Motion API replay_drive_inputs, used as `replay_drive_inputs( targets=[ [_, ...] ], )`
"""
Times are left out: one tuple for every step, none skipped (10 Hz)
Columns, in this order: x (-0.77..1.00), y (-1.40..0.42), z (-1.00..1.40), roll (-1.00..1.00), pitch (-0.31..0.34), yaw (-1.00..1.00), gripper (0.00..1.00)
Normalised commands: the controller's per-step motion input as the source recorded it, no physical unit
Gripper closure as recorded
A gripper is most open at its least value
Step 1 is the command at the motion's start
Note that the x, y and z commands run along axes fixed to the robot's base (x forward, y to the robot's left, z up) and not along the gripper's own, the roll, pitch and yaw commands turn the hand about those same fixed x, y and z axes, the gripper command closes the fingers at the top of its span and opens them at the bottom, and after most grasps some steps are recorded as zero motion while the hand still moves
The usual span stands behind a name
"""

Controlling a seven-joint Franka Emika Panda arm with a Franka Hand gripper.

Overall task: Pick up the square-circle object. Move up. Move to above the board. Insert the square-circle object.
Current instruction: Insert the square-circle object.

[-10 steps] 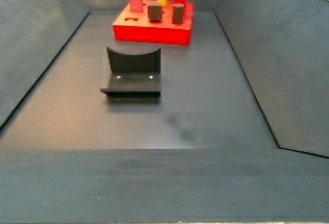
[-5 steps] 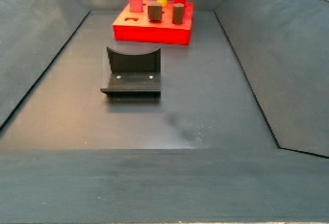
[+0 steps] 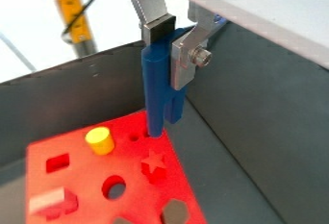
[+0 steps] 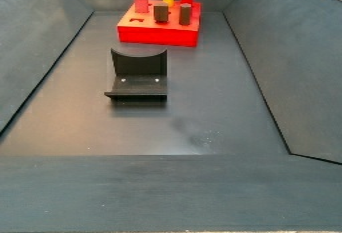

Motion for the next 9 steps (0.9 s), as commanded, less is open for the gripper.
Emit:
replay_drive_inputs(
  targets=[
    [0.0, -0.15, -0.37, 0.03, 0.074, -0.93, 1.0],
    [0.0, -0.15, -0.38, 0.04, 0.137, -0.89, 1.0],
    [0.0, -0.13, -0.41, 0.04, 0.034, -0.97, 1.0],
    [0.0, -0.18, -0.28, 0.0, 0.0, -0.97, 1.0],
    [0.13, -0.31, -0.27, 0.0, 0.0, -0.8, 1.0],
    [0.38, -0.56, -0.43, 0.0, 0.0, -0.45, 1.0],
    [0.46, -0.74, -0.57, 0.1, 0.0, -0.16, 1.0],
    [0.51, -0.65, -0.53, 0.15, 0.037, -0.12, 1.0],
    [0.37, -0.63, -0.57, 0.25, 0.123, 0.0, 1.0]
  ],
)
